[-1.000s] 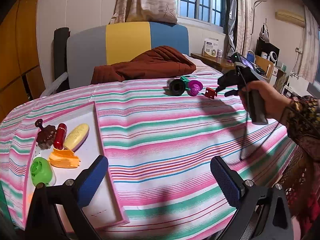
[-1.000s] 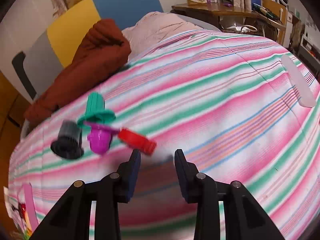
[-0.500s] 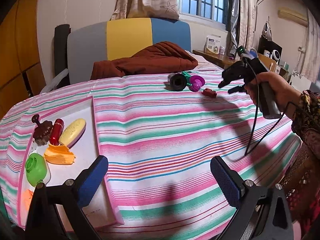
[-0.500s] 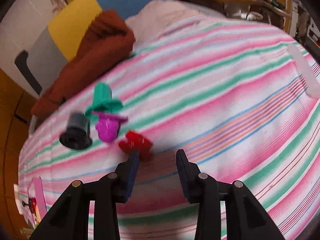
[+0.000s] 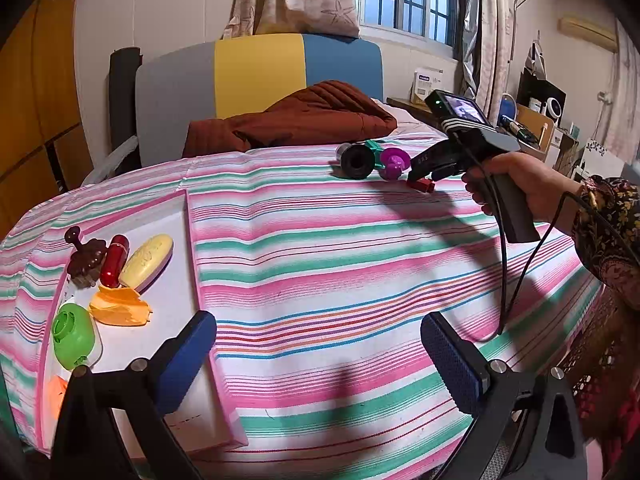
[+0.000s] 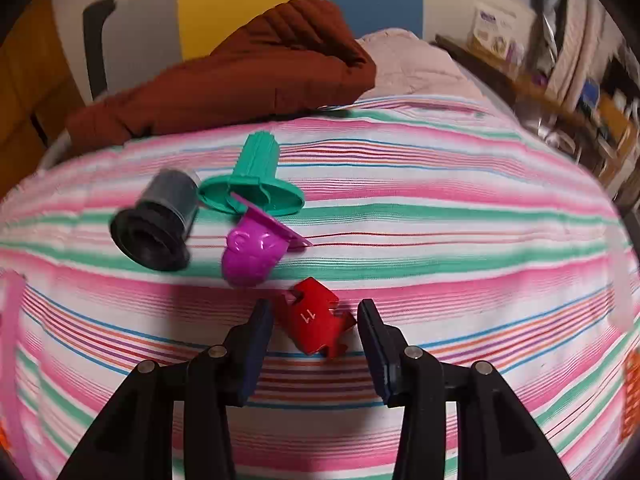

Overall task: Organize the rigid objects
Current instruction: 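Grasp the red puzzle block with the right tool and lift it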

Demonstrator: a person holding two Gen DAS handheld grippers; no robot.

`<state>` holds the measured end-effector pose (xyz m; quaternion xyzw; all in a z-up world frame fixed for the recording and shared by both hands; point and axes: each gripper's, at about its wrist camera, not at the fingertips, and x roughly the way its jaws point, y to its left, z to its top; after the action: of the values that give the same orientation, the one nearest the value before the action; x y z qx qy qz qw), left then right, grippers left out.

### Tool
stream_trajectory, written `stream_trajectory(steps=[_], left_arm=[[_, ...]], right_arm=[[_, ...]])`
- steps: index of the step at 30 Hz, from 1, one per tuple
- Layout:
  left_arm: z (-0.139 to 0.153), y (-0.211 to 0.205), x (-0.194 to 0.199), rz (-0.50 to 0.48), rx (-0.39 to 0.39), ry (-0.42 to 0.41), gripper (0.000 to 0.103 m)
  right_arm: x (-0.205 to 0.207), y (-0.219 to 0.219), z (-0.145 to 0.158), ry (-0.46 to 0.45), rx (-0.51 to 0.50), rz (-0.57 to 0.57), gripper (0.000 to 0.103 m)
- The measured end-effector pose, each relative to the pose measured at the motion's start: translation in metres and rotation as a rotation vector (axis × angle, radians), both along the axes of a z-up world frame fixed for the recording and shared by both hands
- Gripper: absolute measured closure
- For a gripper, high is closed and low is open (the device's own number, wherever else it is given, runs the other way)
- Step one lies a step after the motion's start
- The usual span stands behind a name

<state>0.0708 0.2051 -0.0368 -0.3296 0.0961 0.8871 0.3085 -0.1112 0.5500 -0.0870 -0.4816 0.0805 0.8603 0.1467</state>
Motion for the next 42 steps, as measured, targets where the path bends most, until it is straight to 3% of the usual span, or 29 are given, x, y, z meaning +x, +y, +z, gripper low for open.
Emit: stream_trajectory(steps=[3, 9, 12, 23, 28, 36, 39, 42], left_arm=[[0.000, 0.002, 0.002, -0.009, -0.009, 0.008, 0.000], [-0.001, 0.007, 0.004, -0.016, -0.022, 0.014, 0.000], [-0.002, 0.010, 0.004, -0.021, -0.031, 0.014, 0.000], [-0.004, 0.038, -0.009, -0.047, -0.044, 0.000, 0.000], [-0.007, 0.083, -0.026, -0.086, -0.081, 0.020, 0.000], [-0.011, 0.168, -0.066, -0.106, -0.109, 0.048, 0.000], [-0.006, 0.199, -0.086, -0.138, -0.056, 0.082, 0.000], [-0.011, 0.227, -0.106, -0.152, -0.086, 0.108, 0.000]], right_arm=[[0.000, 0.001, -0.001, 0.012, -0.003, -0.010, 0.059], [0.001, 0.014, -0.012, -0.024, -0.118, -0.054, 0.060], [0.002, 0.016, -0.010, -0.008, -0.125, -0.052, 0.069], [0.010, 0.038, -0.008, -0.037, -0.159, -0.162, 0.070], [0.025, 0.061, -0.009, -0.100, -0.119, -0.295, 0.070], [0.049, 0.093, -0.008, -0.053, -0.258, -0.432, 0.070], [0.055, 0.100, -0.008, -0.044, -0.289, -0.467, 0.070], [0.062, 0.108, -0.008, -0.021, -0.344, -0.506, 0.070]])
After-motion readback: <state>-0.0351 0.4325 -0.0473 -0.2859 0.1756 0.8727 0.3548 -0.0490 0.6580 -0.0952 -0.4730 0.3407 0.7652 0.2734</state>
